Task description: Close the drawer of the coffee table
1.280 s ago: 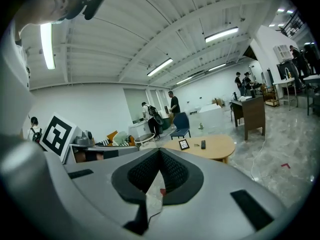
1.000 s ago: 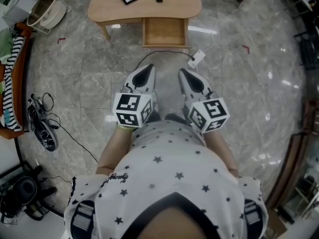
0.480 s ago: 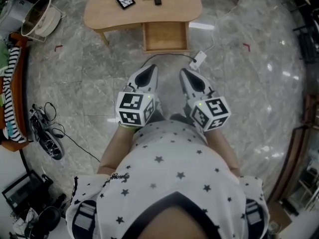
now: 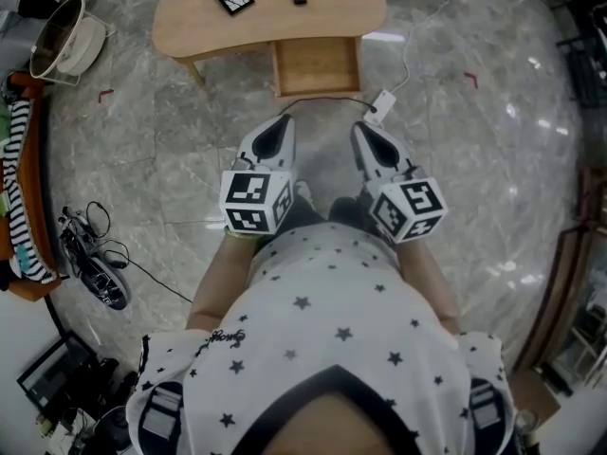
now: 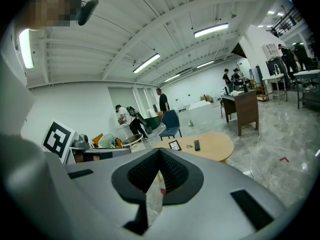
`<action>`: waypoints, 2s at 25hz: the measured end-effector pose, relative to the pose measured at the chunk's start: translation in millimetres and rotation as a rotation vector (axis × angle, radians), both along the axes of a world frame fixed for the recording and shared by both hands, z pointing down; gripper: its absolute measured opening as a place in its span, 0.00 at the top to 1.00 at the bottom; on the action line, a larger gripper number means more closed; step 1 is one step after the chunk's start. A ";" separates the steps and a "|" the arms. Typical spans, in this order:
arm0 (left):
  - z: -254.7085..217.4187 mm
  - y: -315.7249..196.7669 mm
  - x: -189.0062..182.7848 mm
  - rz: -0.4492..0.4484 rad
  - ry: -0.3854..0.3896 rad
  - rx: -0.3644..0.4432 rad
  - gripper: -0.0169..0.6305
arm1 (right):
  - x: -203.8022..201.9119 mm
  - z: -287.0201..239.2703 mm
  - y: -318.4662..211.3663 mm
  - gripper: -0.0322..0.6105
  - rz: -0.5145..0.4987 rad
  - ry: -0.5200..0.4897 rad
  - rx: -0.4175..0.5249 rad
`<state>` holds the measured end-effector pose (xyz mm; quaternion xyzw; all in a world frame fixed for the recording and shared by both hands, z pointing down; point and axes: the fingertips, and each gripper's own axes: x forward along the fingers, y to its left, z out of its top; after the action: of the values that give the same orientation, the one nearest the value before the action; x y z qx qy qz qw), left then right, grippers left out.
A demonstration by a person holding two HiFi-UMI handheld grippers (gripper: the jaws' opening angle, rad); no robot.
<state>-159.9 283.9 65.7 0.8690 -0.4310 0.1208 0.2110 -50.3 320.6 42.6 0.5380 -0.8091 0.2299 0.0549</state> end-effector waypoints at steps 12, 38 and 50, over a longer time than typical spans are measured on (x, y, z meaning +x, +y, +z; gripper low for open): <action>21.1 -36.5 -18.6 -0.015 -0.037 -0.010 0.97 | 22.5 14.5 -28.4 0.94 0.054 0.031 -0.019; 98.6 -119.7 10.1 -0.111 -0.096 -0.126 0.97 | 104.8 83.9 -118.1 0.94 0.033 0.052 -0.150; 154.7 -154.0 14.9 -0.126 -0.132 -0.181 0.97 | 132.6 144.2 -152.1 0.94 0.025 0.084 -0.225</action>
<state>-145.0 130.0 220.4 0.8077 -0.4851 0.2024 0.2669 82.3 168.5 186.8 0.5478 -0.7684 0.2971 0.1458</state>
